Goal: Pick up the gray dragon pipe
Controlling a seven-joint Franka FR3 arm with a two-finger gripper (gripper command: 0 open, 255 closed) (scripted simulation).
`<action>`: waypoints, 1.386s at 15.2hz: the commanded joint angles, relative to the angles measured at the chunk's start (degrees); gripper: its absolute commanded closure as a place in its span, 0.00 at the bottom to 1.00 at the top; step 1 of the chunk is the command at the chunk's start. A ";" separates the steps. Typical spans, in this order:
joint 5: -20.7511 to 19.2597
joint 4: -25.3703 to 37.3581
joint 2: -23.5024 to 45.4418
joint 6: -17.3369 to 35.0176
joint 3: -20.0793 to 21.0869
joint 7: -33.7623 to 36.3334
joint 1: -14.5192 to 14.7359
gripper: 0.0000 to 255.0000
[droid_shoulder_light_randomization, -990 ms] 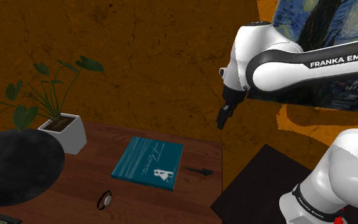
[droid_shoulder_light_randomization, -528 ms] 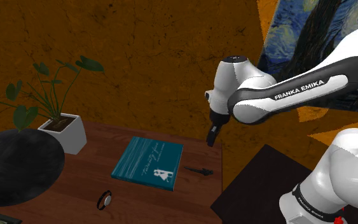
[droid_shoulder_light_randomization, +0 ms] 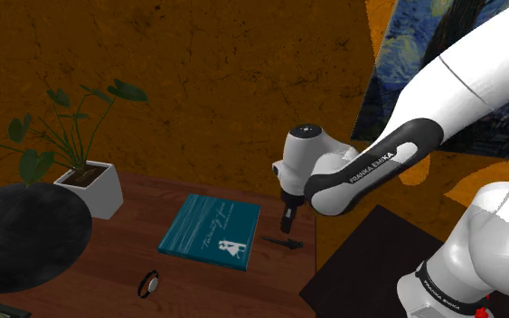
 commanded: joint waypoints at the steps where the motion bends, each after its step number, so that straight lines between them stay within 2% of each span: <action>1: -2.96 0.19 4.87 4.35 0.56 1.28 0.05 0.00; 5: -10.82 2.48 14.02 10.28 -0.48 5.52 1.37 0.00; 12: -16.30 3.80 20.84 15.63 -4.11 9.81 3.82 0.00; 14: -16.67 3.93 21.41 16.06 -4.49 10.11 4.11 0.00; 15: -16.70 3.92 21.44 16.11 -4.52 10.10 4.10 1.00; 21: -16.65 3.77 21.26 16.06 -4.41 10.32 4.28 1.00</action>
